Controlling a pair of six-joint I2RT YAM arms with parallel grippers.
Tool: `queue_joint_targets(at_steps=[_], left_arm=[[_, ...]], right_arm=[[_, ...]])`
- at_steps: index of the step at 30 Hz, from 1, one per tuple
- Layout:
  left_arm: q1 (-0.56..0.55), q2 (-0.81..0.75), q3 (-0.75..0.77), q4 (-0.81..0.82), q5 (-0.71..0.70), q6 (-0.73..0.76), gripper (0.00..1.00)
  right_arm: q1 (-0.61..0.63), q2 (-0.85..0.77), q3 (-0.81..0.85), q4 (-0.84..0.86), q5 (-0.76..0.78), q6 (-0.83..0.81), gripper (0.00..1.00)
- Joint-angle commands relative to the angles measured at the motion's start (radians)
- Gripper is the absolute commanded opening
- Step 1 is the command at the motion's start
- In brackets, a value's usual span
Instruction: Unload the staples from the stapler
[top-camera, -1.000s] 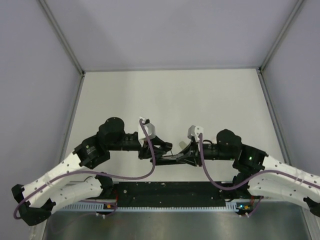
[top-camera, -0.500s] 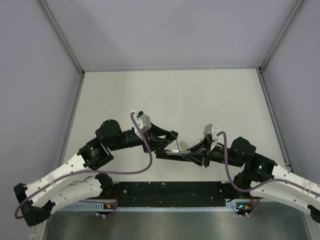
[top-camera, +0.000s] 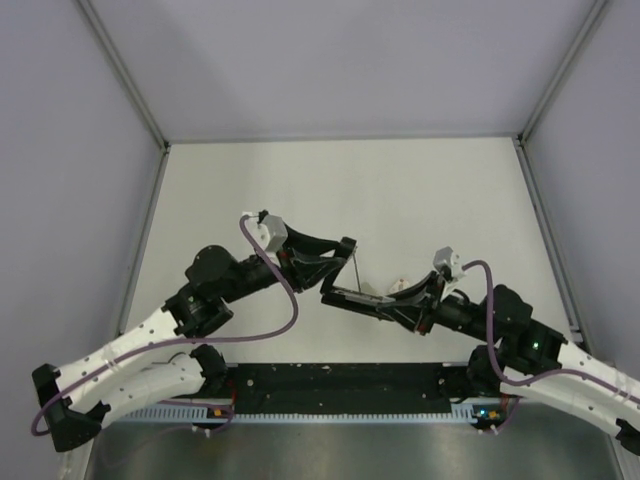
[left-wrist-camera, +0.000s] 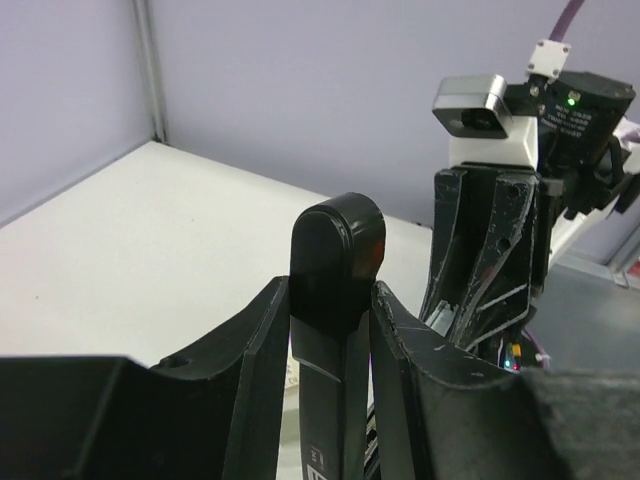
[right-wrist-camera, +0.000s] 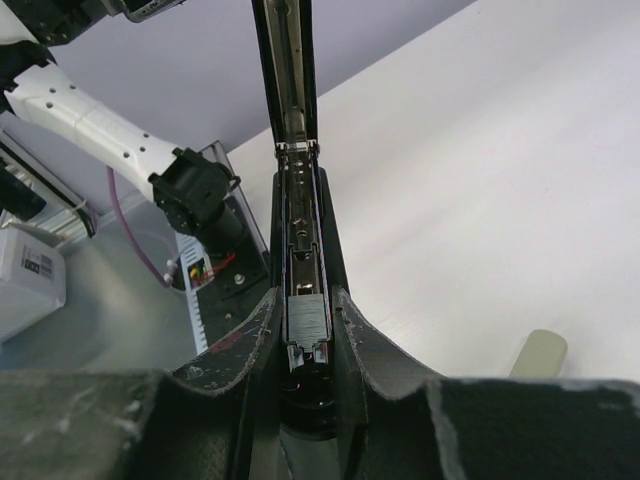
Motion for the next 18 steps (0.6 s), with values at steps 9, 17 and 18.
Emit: queue_joint_targets(at_steps=[9, 17, 18], left_arm=[[0.012, -0.031, -0.057, 0.451, -0.294, -0.101, 0.0], [0.012, -0.025, -0.101, 0.531, -0.36, -0.146, 0.0], [0.012, -0.02, -0.1, 0.531, -0.355, -0.146, 0.0]], right_arm=[[0.002, -0.059, -0.044, -0.035, 0.085, 0.109, 0.0], [0.002, -0.048, -0.04, -0.023, 0.1, 0.106, 0.0], [0.003, -0.045, -0.038, -0.022, 0.1, 0.103, 0.0]])
